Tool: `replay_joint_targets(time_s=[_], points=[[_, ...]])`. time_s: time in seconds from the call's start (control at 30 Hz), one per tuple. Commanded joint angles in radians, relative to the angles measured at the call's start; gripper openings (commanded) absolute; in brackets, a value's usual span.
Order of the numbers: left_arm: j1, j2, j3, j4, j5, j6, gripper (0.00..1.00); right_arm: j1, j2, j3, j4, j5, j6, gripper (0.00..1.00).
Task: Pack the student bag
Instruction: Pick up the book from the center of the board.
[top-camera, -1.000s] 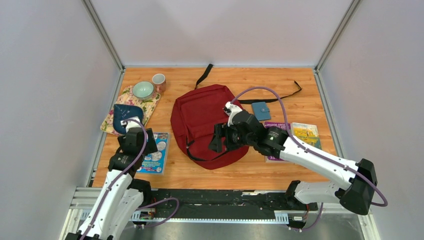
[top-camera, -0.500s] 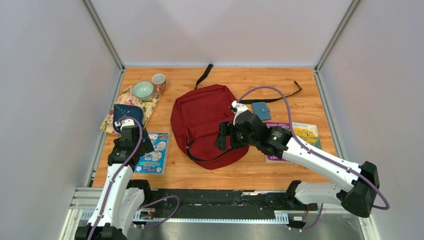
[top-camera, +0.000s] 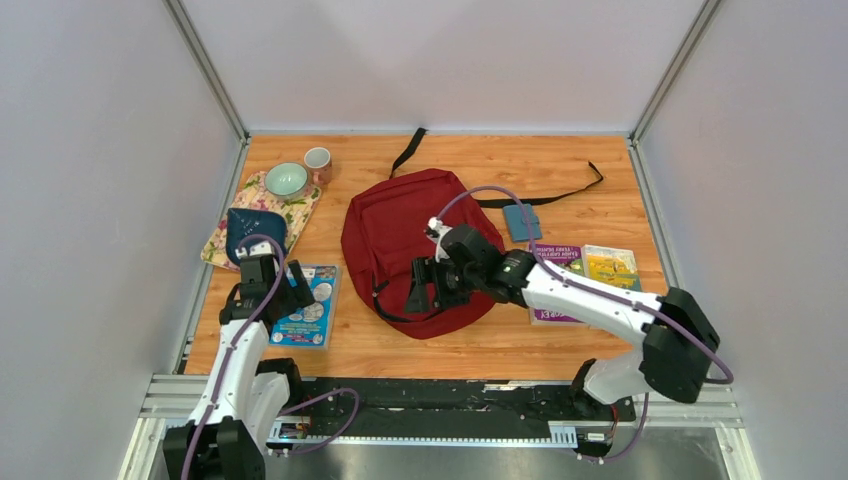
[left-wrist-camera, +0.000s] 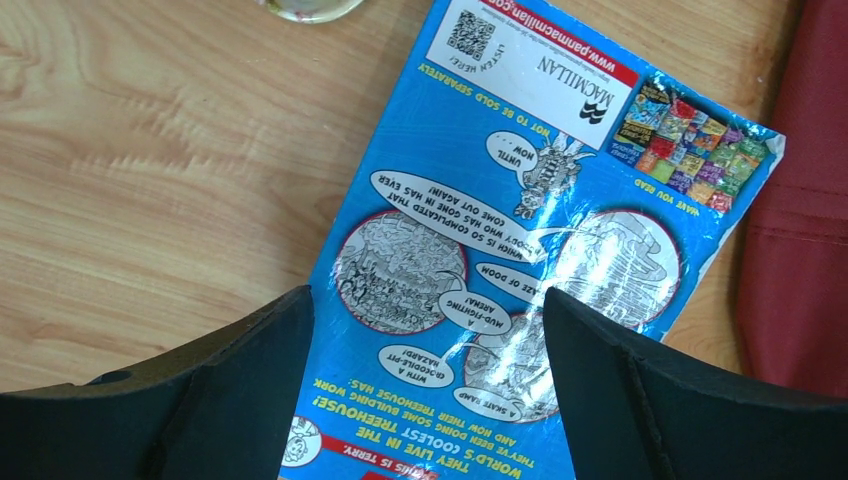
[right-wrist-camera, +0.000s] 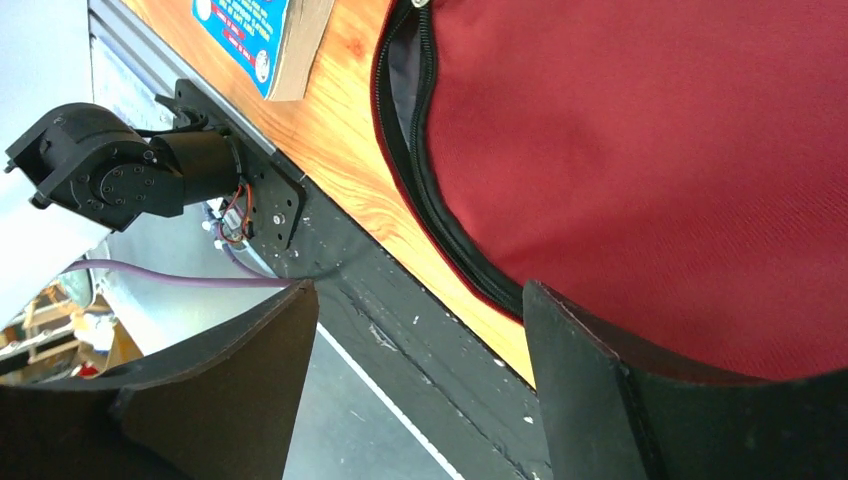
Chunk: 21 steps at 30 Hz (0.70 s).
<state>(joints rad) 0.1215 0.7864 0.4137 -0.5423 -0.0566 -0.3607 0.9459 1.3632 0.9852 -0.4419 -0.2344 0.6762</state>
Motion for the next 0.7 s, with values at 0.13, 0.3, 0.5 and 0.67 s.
replay_joint_targets(time_s=[0.13, 0.3, 0.5, 0.67], points=[[0.013, -0.03, -0.015, 0.004, 0.164, -0.015, 0.88, 0.034, 0.227, 0.17, 0.179, -0.19, 0.066, 0.77], [0.013, -0.081, -0.03, -0.012, 0.231, -0.038, 0.85, 0.068, 0.379, 0.239, 0.238, -0.241, 0.151, 0.76], [0.013, -0.093, -0.027, -0.024, 0.291, -0.049, 0.83, 0.08, 0.499, 0.283, 0.298, -0.211, 0.238, 0.76], [0.013, -0.096, -0.02, -0.037, 0.307, -0.055, 0.78, 0.096, 0.586, 0.323, 0.318, -0.203, 0.275, 0.75]])
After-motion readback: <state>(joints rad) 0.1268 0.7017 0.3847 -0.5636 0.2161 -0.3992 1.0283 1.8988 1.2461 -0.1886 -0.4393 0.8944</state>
